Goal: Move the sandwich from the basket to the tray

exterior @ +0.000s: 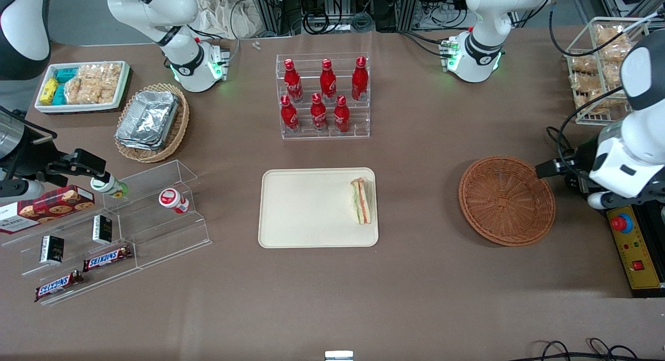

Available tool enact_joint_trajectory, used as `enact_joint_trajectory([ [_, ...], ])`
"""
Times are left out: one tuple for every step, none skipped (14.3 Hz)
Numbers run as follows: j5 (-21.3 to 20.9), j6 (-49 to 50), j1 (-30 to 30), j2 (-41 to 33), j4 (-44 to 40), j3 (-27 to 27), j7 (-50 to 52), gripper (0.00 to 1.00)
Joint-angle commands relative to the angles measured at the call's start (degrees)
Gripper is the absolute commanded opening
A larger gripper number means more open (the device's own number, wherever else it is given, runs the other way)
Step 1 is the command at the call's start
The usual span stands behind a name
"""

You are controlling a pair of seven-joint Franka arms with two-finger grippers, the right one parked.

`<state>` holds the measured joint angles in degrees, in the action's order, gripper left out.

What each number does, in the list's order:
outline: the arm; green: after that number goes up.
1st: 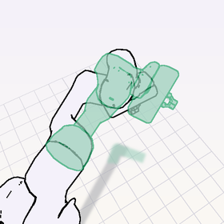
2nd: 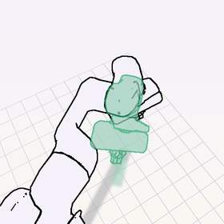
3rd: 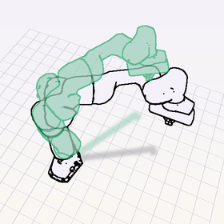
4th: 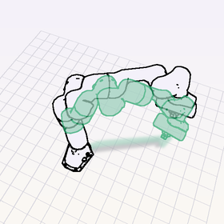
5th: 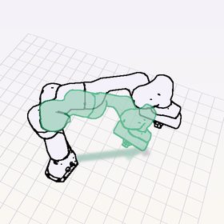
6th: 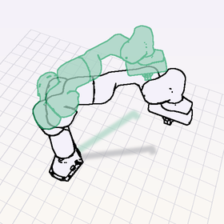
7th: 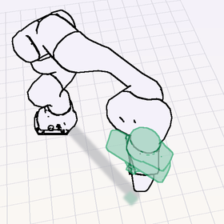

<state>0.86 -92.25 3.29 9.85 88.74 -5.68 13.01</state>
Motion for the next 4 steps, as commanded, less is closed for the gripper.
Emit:
enact_joint_trajectory([
  [0.29,0.14,-0.92,-0.54,-0.58,1.2,-1.06,1.0],
  [0.19,0.14,-0.92,-0.44,-0.85,1.11,-1.66,1.0],
  [0.11,0.14,-1.0,-0.44,-0.85,1.11,-2.45,1.0],
  [0.1,0.14,-1.0,-0.44,-0.68,1.02,-2.55,1.0],
])
